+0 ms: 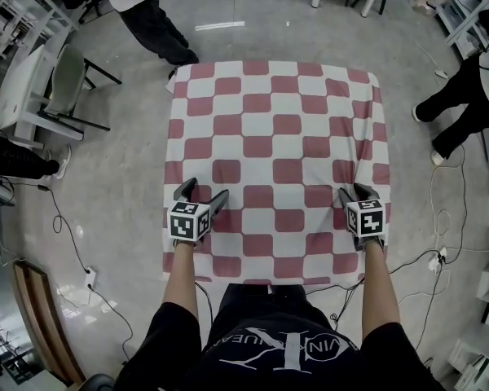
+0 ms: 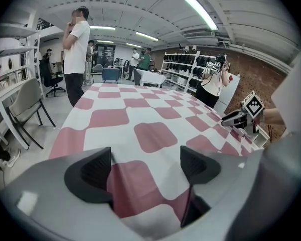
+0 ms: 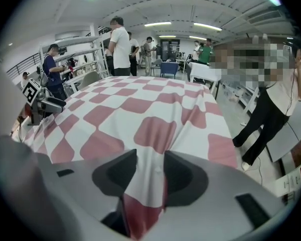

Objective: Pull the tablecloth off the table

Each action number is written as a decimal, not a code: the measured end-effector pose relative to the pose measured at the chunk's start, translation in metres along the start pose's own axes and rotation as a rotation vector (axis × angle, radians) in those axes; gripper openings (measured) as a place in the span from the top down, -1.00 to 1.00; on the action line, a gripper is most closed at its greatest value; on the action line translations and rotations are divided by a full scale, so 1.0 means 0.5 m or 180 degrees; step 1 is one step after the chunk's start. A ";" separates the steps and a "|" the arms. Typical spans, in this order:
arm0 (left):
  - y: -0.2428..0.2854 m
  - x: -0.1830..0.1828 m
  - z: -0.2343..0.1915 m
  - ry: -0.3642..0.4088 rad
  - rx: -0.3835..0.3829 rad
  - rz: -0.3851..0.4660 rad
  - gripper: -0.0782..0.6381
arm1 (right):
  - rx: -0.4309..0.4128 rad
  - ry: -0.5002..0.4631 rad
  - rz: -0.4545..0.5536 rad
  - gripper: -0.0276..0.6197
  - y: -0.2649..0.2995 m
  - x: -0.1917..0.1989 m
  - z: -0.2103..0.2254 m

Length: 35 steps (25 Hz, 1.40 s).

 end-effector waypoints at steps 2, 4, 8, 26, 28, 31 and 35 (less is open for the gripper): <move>-0.001 -0.002 -0.001 -0.0033 -0.0073 -0.0003 -0.38 | 0.0016 0.0009 0.0015 0.38 0.000 -0.001 -0.003; 0.001 -0.003 -0.002 -0.0054 -0.0164 0.0000 -0.37 | 0.0025 0.0024 0.0026 0.39 0.000 -0.002 -0.006; 0.015 -0.010 0.007 -0.0094 -0.0271 0.0034 -0.16 | 0.0034 0.0042 0.0030 0.41 0.001 -0.002 -0.006; 0.109 -0.024 0.131 0.0241 -0.0245 -0.0197 0.18 | 0.0132 -0.0030 0.0042 0.86 -0.002 -0.001 -0.041; 0.111 -0.018 0.137 0.0212 -0.0258 -0.0188 0.30 | 0.0128 -0.0045 0.0053 0.87 -0.003 0.004 -0.042; 0.114 -0.010 0.150 0.0172 -0.0242 -0.0200 0.51 | 0.0132 0.0034 0.0108 0.88 -0.005 0.016 -0.039; 0.104 -0.015 0.160 0.0090 -0.0155 -0.0240 0.68 | 0.0089 0.0165 0.0170 0.88 -0.019 0.027 -0.034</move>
Point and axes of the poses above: the fingertips, and each gripper's own axes: y forward along the fingers, z to its right, x out of its underside, the point moved 6 cm from there along -y, backward along the fingers, and after that the axes turned 9 degrees about x, right-handed, at the moved point
